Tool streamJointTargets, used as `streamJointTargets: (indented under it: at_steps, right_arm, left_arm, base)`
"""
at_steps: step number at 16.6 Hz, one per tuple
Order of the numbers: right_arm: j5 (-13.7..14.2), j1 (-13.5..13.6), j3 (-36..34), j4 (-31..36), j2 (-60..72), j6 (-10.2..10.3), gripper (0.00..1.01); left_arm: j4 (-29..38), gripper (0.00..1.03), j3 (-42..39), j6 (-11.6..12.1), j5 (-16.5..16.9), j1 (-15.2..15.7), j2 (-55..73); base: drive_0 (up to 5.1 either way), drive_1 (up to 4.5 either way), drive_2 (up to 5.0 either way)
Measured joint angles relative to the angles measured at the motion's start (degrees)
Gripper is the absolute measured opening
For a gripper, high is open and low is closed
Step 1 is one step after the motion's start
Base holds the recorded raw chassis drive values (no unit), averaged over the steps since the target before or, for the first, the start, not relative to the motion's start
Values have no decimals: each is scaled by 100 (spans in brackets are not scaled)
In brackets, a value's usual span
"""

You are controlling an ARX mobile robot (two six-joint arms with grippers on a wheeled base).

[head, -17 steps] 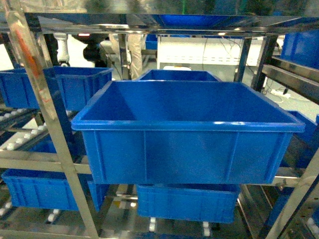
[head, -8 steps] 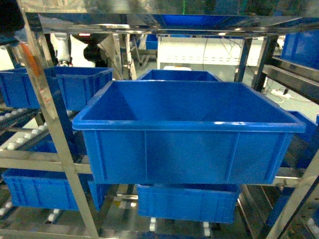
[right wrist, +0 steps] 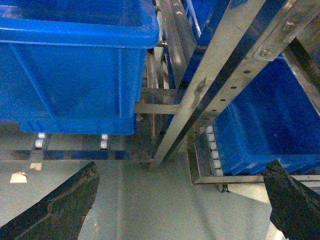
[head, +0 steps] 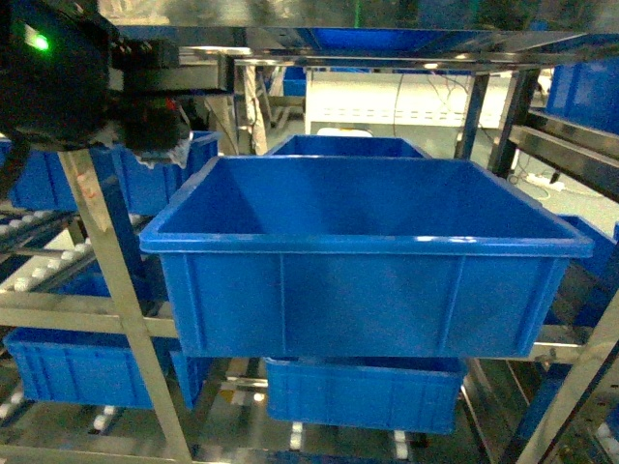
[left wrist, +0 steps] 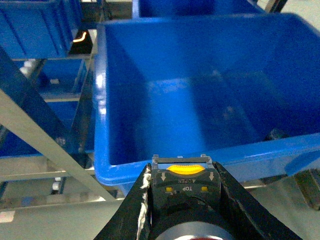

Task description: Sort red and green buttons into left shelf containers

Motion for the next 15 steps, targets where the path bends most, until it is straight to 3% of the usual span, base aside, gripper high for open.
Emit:
streamJointTargets:
  at_steps: [2, 7, 10, 13, 15]
  right_arm:
    - [0, 2, 0, 0, 0, 0, 98]
    - [0, 0, 0, 0, 0, 0, 98]
    - [0, 0, 0, 0, 0, 0, 98]
    - [0, 0, 0, 2, 0, 0, 98]
    - [0, 0, 0, 2, 0, 0, 98]
  left_arm:
    - [-76, 28, 326, 133, 188, -90, 535]
    - [138, 28, 942, 131, -192, -240, 1519]
    - [210, 28, 1209, -81, -319, -92, 1954]
    - [380, 28, 1370, -503, -437, 170, 2256]
    - [297, 28, 1495, -634, -446, 245, 2441]
  base:
    - [0, 0, 0]
    - [0, 0, 0]
    - [0, 0, 0]
    - [0, 0, 0]
    - [0, 0, 0]
